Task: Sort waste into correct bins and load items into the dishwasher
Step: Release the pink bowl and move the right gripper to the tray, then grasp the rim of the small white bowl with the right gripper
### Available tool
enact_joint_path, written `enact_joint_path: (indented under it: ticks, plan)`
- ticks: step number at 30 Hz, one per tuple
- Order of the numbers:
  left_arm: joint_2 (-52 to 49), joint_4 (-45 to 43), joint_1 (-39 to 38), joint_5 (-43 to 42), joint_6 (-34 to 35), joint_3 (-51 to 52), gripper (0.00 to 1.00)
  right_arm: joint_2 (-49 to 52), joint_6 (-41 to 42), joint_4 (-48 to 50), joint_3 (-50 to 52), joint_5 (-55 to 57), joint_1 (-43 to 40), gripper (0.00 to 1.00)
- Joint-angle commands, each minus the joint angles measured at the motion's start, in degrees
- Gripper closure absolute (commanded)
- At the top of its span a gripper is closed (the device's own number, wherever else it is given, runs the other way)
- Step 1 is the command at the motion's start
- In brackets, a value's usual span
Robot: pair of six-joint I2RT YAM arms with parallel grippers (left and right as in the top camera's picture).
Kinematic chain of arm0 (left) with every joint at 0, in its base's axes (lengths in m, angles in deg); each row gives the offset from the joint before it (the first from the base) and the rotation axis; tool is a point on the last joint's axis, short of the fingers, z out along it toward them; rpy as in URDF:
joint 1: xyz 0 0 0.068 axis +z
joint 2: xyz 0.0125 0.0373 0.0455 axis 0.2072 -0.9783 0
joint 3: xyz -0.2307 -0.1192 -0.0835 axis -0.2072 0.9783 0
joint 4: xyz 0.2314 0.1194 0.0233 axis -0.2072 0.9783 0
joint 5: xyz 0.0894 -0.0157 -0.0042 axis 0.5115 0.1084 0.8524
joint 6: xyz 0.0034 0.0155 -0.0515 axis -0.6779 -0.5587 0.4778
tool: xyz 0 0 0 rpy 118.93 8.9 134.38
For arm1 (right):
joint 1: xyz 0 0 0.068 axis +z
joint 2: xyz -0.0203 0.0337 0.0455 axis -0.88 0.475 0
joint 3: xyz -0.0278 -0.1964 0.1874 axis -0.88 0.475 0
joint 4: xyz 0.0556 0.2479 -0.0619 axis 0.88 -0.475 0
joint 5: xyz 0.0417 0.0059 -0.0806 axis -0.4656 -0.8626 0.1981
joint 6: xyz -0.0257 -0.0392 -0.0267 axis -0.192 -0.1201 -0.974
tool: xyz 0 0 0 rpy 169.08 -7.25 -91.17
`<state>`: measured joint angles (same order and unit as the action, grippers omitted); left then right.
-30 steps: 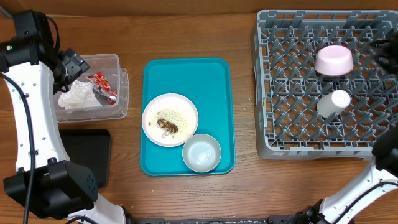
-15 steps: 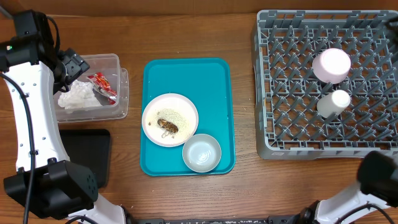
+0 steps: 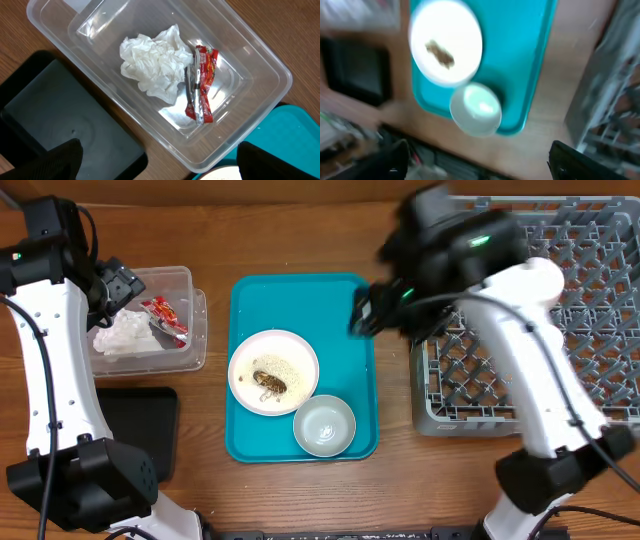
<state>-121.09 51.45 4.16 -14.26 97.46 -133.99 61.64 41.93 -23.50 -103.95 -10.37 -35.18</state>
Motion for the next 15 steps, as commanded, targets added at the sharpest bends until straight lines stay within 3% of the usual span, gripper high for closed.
enact_joint_path:
  ticks: [1, 6, 9, 11, 15]
  plan:
    - [1.73, 0.0, -0.39, 0.81, 0.76, -0.42, 0.0, -0.55, 4.28, 0.55, 7.28, 5.05, 8.57, 0.08]
    - [1.73, 0.0, -0.42, 0.81, 0.76, -0.42, 0.0, -0.55, 11.06, 11.45, 17.03, 5.27, 20.28, 0.11]
    - [1.73, 0.02, -0.44, 0.81, 0.74, -0.42, 0.0, -0.52, 14.25, 18.32, 20.94, 6.16, 24.2, 0.21]
    - [1.73, 0.04, -0.39, 0.81, 0.76, -0.42, 0.0, -0.44, 18.84, 24.35, 25.35, 11.37, 27.47, 0.35]
    - [1.73, 0.02, -0.28, 0.81, 0.76, -0.42, 0.0, -0.42, 23.34, 29.68, 31.04, 20.41, 31.01, 0.39]
